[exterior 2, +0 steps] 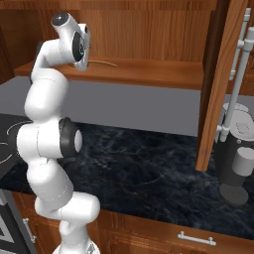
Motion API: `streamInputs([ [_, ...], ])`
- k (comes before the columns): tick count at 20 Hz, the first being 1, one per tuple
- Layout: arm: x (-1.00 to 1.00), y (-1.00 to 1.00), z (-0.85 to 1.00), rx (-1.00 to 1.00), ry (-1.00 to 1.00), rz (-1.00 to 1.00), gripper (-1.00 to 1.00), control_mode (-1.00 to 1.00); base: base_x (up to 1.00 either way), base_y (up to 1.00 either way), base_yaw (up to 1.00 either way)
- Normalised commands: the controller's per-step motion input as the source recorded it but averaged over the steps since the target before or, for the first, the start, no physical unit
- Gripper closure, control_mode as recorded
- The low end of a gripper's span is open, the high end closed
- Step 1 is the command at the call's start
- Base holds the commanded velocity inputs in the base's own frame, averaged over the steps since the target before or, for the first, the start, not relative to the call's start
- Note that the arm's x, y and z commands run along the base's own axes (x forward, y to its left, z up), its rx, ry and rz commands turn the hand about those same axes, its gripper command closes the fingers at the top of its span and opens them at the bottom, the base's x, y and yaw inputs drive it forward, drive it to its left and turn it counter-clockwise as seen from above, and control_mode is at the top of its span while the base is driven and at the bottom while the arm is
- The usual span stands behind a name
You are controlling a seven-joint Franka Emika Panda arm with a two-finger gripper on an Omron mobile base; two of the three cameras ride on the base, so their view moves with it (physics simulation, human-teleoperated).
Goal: Organize the utensils by type. Pick up the wooden spoons from the counter and place them in the open cabinet. Then pick up the metallic utensils from the counter and place them in the open drawer.
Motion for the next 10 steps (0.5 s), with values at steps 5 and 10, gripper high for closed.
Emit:
streamInputs([
  [5, 0.14, 0.01, -0.01, 0.13, 0.2, -0.28, -1.0, -1.0, 0.0, 0.0, 0.0],
  [10, 0.04, 0.05, -0.06, 0.14, 0.1, -0.24, -1.0, -1.0, 0.0, 0.0, 0.0],
])
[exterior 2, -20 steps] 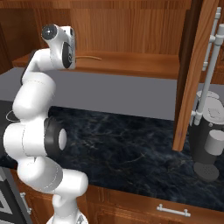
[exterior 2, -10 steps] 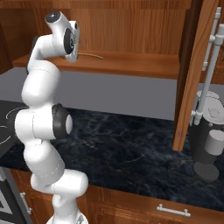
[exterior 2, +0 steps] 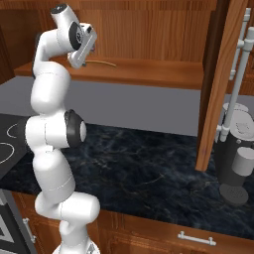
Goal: Organize the utensils by type. Pick up the wooden spoons from the counter and place them in the open cabinet. Then pick up the metallic utensils from the counter and place them in the open drawer.
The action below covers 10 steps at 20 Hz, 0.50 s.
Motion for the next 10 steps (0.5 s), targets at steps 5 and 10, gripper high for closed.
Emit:
streamInputs([
  [5, -0.05, 0.07, -0.03, 0.16, 0.03, -0.17, -1.0, -1.0, 0.0, 0.0, 0.0],
  [10, -0.15, 0.08, -0.03, 0.14, 0.0, -0.13, -1.0, -1.0, 0.0, 0.0, 0.0],
])
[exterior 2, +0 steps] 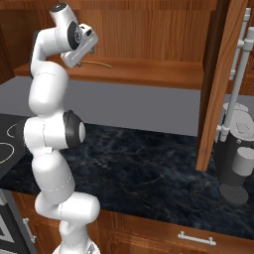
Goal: Organize the utensils by type. Pick up the wooden spoons from the counter and place them in the open cabinet. Then pick up the metallic utensils from the counter and place them in the open drawer.
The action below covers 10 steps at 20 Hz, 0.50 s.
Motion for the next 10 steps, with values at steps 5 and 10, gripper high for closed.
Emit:
streamInputs([
  [5, 0.0, 0.0, 0.0, 0.12, 0.0, -0.12, -1.0, -1.0, 0.0, 0.0, 0.0],
  [10, -0.14, 0.04, -0.04, 0.09, 0.0, -0.07, -1.0, -1.0, 0.0, 0.0, 0.0],
])
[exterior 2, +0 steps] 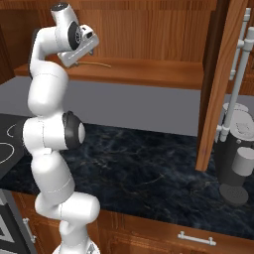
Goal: Organize the utensils by type. Pick up the wooden spoons from the counter and place them in the open cabinet. Then pick up the metallic utensils from the counter and place them in the open drawer.
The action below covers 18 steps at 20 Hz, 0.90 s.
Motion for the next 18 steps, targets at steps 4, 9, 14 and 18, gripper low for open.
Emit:
streamInputs([
  [4, -0.16, 0.05, -0.03, 0.05, 0.0, -0.08, -1.0, -1.0, 0.0, 0.0, 0.0],
  [9, -0.4, 0.02, -0.01, 0.01, -0.06, -0.1, -1.0, -1.0, 0.0, 0.0, 0.0],
  [14, -0.5, 0.0, 0.0, 0.0, -0.13, -0.11, -1.0, -1.0, 0.0, 0.0, 0.0],
  [18, -0.67, -0.03, 0.0, 0.01, -0.15, -0.06, -1.0, -1.0, 0.0, 0.0, 0.0],
])
